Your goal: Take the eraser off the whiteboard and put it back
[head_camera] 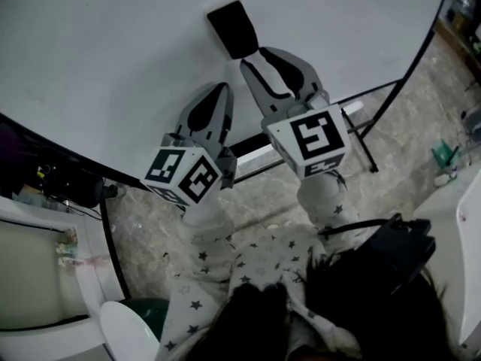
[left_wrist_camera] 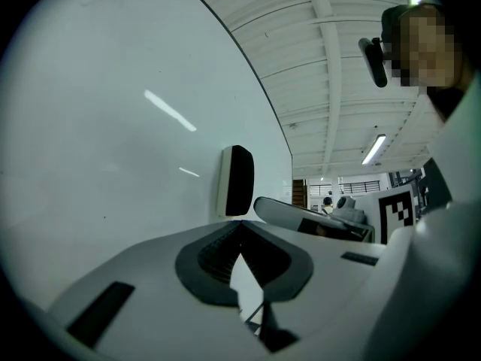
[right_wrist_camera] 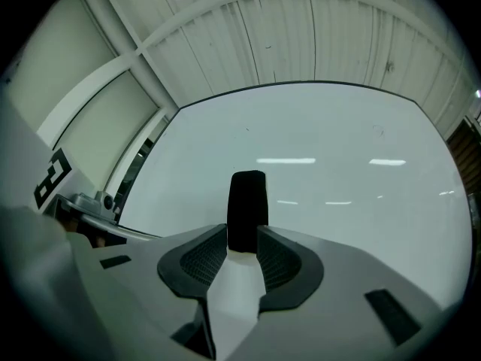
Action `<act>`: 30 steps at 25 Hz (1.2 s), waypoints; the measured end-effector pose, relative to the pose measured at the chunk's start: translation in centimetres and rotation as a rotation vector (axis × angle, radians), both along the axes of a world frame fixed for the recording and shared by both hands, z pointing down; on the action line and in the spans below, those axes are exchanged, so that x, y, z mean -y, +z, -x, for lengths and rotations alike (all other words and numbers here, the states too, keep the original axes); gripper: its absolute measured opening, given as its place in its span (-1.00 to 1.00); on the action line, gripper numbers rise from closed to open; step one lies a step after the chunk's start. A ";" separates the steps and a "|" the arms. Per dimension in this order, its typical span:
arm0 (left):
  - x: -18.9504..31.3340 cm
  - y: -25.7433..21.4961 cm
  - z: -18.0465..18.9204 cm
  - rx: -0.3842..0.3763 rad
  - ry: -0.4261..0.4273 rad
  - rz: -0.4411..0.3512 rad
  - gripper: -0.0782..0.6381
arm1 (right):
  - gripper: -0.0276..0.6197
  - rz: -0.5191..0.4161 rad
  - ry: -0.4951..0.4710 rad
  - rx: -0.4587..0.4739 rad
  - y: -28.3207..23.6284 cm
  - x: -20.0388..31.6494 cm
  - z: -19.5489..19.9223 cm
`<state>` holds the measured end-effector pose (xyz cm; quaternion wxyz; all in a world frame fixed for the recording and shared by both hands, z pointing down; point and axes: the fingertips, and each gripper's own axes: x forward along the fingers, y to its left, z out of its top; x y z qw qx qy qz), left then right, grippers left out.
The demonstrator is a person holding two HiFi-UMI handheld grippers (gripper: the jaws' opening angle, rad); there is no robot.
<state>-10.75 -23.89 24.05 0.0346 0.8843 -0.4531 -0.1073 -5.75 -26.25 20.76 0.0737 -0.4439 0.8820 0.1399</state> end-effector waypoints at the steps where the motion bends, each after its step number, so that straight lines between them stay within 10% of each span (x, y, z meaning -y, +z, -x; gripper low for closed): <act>1: -0.2 -0.2 -0.8 0.000 0.001 0.000 -0.78 | -0.53 0.008 -0.008 0.001 0.0 -0.2 -0.8; 13: -3.1 -0.8 -6.0 0.049 -0.035 -0.022 -0.78 | -0.89 0.132 -0.210 0.049 1.4 -3.6 -4.8; 30: -3.5 1.2 -6.0 0.078 -0.014 0.017 -0.78 | -0.89 0.270 -0.380 0.024 4.5 -4.5 -3.0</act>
